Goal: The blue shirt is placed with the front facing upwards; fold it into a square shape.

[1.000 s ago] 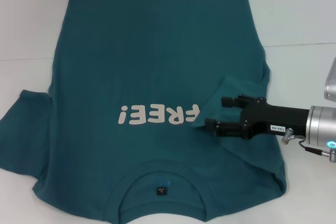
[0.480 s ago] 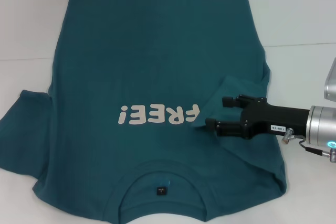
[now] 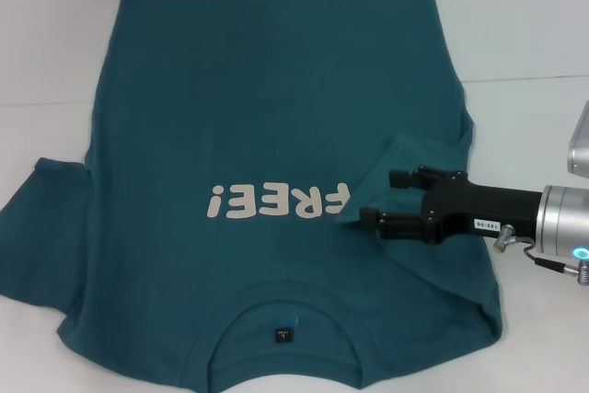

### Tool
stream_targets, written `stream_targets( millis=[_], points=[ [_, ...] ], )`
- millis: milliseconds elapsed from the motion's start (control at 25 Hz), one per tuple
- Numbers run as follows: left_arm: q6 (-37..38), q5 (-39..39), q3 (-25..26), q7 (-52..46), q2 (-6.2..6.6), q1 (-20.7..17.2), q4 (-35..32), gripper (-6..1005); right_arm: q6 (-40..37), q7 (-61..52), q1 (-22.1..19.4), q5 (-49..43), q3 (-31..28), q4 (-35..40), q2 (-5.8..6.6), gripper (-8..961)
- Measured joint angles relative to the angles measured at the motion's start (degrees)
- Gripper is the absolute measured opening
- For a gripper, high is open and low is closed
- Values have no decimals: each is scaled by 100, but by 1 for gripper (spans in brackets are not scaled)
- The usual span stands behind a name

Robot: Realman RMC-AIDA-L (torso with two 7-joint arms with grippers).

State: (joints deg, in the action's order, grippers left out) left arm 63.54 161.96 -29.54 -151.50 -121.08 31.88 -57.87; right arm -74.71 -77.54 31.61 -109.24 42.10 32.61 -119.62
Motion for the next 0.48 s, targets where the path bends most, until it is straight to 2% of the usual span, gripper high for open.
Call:
stream_targets(
  millis=[480],
  points=[
    [-46,0,7,10,39,96,162,919,0,-3,-6,0,0,-9,0,944]
  ],
)
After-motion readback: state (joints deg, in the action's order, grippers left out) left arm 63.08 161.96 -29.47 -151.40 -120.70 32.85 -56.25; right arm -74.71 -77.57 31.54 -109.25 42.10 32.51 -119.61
